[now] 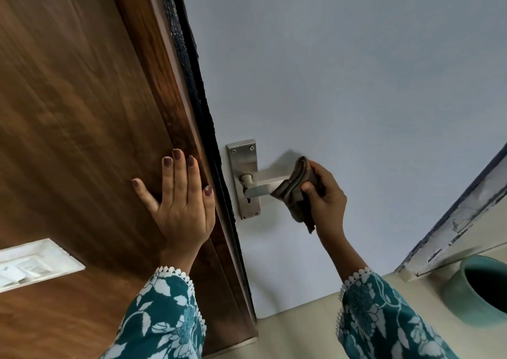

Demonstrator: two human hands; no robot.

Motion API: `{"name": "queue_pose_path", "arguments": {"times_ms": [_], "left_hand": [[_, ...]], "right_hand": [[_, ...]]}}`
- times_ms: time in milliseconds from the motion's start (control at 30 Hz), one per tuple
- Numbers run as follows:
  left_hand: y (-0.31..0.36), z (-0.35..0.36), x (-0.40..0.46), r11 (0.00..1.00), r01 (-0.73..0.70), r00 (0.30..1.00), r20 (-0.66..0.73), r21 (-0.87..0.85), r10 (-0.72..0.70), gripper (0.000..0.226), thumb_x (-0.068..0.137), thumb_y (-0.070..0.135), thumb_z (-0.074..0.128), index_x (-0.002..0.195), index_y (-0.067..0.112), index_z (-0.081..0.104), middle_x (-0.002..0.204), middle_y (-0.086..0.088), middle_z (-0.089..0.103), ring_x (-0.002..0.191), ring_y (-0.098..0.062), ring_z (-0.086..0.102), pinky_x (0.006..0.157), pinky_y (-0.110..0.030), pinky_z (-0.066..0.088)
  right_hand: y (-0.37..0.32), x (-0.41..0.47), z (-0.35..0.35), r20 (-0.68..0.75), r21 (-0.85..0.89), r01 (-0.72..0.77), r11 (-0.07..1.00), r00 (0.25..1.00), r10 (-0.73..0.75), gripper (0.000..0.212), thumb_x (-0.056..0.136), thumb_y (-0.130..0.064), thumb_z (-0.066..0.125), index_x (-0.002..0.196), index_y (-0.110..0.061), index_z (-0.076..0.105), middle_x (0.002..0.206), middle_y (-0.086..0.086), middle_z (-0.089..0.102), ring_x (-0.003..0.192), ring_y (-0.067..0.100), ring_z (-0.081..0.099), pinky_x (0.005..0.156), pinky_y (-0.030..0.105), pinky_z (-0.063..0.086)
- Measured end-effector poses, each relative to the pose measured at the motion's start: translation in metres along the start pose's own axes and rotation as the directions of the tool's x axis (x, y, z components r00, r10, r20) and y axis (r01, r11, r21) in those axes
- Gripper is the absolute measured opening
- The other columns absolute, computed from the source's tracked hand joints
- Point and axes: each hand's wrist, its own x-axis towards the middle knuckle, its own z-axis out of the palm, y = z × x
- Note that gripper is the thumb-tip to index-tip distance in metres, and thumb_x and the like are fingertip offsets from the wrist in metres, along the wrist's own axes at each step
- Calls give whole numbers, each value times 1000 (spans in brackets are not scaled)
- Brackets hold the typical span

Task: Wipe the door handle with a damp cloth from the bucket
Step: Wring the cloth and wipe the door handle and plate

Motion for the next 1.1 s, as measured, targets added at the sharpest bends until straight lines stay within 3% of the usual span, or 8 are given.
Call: {"name": "queue_pose_path", "arguments": {"times_ms": [167, 267, 433, 533, 667, 800, 967, 1100], "left_hand": [[1, 1, 0, 1000, 3, 1000, -4, 4, -3, 57, 100, 27, 29, 151, 12, 11, 161, 1, 0, 147, -18, 8, 114, -54, -6], [2, 1, 1, 1000, 1, 1000, -7, 4, -1, 56, 100, 27, 28, 152, 12, 10, 161, 1, -1, 147, -18, 7, 114, -54, -6], [1, 1, 1, 1000, 4, 1000, 3, 11, -4, 56, 101, 27, 28, 151, 11, 11, 161, 0, -1, 148, -18, 6, 114, -53, -7], [1, -1, 1, 1000, 8, 1000, 17, 17, -8, 55, 101, 27, 30, 150, 10, 14, 157, -8, 17, 147, -18, 7, 114, -54, -6], [-1, -3, 1, 1000, 0, 999, 33, 2, 0, 55, 101, 26, 32, 151, 10, 13, 156, -9, 17, 147, -18, 7, 114, -54, -6], [-1, -2, 0, 1000, -4, 999, 33, 12, 4, 57, 101, 28, 30, 151, 13, 9, 161, 2, -4, 148, -17, 5, 115, -53, -8], [0, -1, 1, 1000, -1, 1000, 27, 19, 1, 57, 100, 28, 28, 151, 12, 8, 161, 1, -5, 148, -17, 4, 115, -52, -8], [1, -2, 1, 1000, -6, 1000, 12, 15, 6, 57, 100, 27, 28, 151, 12, 8, 161, 2, -5, 148, -17, 4, 117, -49, -7]], "right_hand": [[5, -19, 20, -54, 500, -307, 810, 922, 383, 42, 89, -7, 57, 130, -14, 55, 114, 21, 64, 95, 32, 62, 79, 52, 55], [-4, -24, 29, 11, 727, -383, 571, 837, 547, 34, 95, -10, 48, 127, -12, 55, 112, 21, 62, 86, 34, 62, 63, 42, 58], [-13, -46, 77, 310, 809, -555, 192, 682, 662, 32, 98, -7, 37, 112, -19, 63, 109, 15, 65, 95, 29, 61, 99, 49, 44], [-32, -62, 107, 465, 787, -617, 14, 607, 644, 44, 85, -14, 53, 128, -20, 56, 128, 15, 59, 117, 31, 56, 106, 51, 39], [-31, -55, 94, 421, 803, -593, 61, 636, 647, 43, 91, 3, 39, 131, -10, 52, 135, 24, 51, 118, 37, 51, 99, 45, 47], [-13, -25, 57, 324, 842, -528, 109, 657, 680, 56, 70, -3, 55, 126, -7, 56, 136, 24, 49, 122, 39, 47, 112, 54, 27], [-7, -7, 18, 259, 839, -505, 204, 700, 666, 32, 86, 8, 46, 107, -10, 63, 106, 15, 63, 99, 31, 59, 105, 47, 38], [-22, -29, 57, 369, 799, -583, 146, 669, 645, 78, 55, -10, 82, 129, -6, 54, 124, 21, 59, 112, 36, 57, 104, 48, 40]]}}
